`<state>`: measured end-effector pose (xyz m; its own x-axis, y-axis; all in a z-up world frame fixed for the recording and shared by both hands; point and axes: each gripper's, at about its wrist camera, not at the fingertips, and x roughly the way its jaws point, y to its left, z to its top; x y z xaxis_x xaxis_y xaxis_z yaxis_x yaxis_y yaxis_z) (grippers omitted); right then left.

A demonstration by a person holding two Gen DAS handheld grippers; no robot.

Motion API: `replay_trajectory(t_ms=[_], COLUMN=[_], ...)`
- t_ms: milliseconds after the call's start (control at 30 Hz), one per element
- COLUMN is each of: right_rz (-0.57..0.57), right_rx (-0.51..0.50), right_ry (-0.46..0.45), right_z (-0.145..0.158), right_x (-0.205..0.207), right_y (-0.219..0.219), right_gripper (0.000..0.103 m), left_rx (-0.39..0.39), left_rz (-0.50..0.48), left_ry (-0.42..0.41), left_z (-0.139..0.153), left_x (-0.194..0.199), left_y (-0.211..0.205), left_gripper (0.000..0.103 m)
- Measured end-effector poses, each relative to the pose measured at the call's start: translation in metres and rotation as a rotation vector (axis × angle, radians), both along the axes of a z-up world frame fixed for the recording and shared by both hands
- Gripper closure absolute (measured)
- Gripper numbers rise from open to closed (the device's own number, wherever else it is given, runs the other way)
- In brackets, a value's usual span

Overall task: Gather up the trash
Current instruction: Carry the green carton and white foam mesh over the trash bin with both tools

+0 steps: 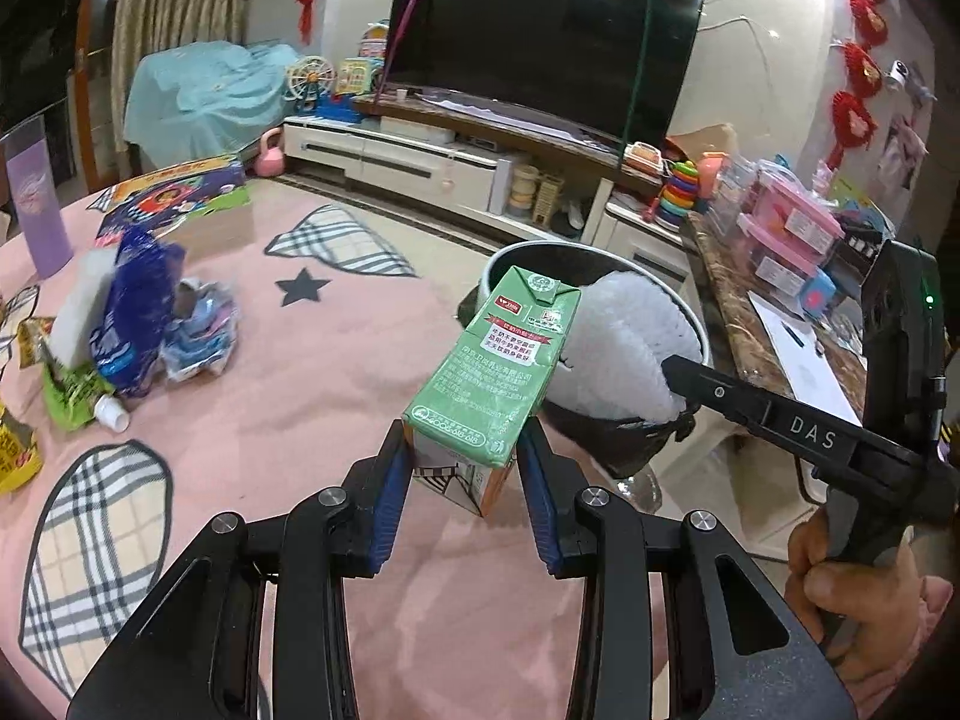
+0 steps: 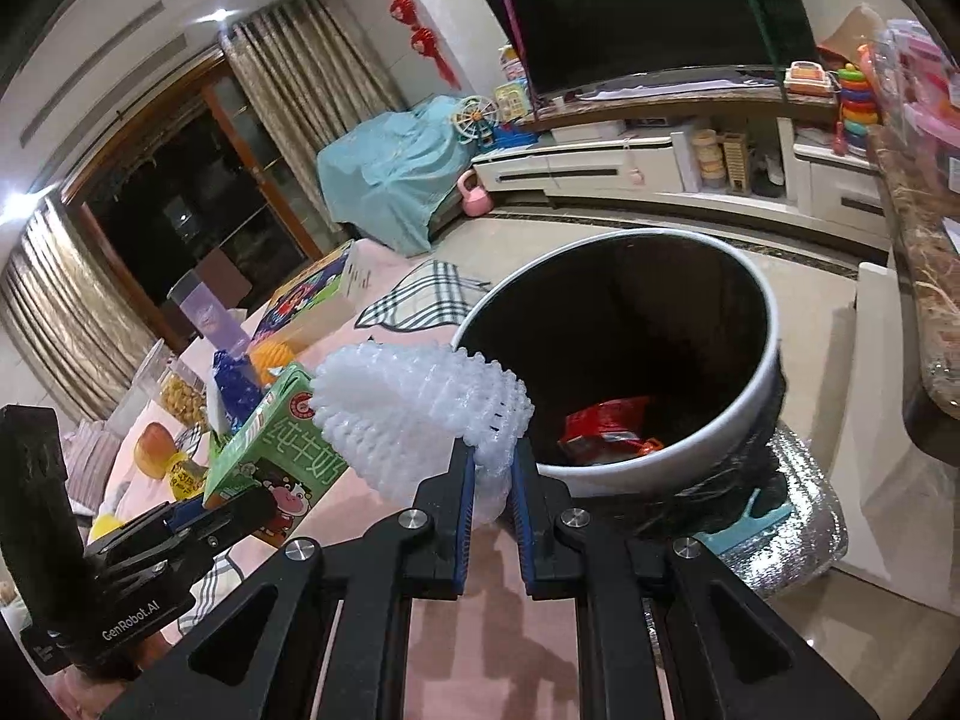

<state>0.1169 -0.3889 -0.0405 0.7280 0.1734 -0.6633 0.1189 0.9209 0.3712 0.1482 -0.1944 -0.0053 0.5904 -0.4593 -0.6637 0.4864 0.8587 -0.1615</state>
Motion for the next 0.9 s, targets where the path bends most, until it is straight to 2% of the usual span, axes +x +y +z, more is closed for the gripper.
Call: replay_trajectory(t_ms=[233,900], right_rz=[-0.046,-0.118], right_rx=[-0.004,-0.019], right_ry=[-0.017,0.023], right_z=[0.006,-0.004], right_x=[-0.004,0.009], right_y=[-0.021,-0.067], right_gripper=[0.091,0.091], left_rx=[0.01,0.079], left_rz=[-0.026,-0.09], left_ry=[-0.005,-0.003], left_z=[0.003,0.0], left_x=[0.004,0.028], left_y=[-0.018,-0.077], left_gripper=[0.069,0.069])
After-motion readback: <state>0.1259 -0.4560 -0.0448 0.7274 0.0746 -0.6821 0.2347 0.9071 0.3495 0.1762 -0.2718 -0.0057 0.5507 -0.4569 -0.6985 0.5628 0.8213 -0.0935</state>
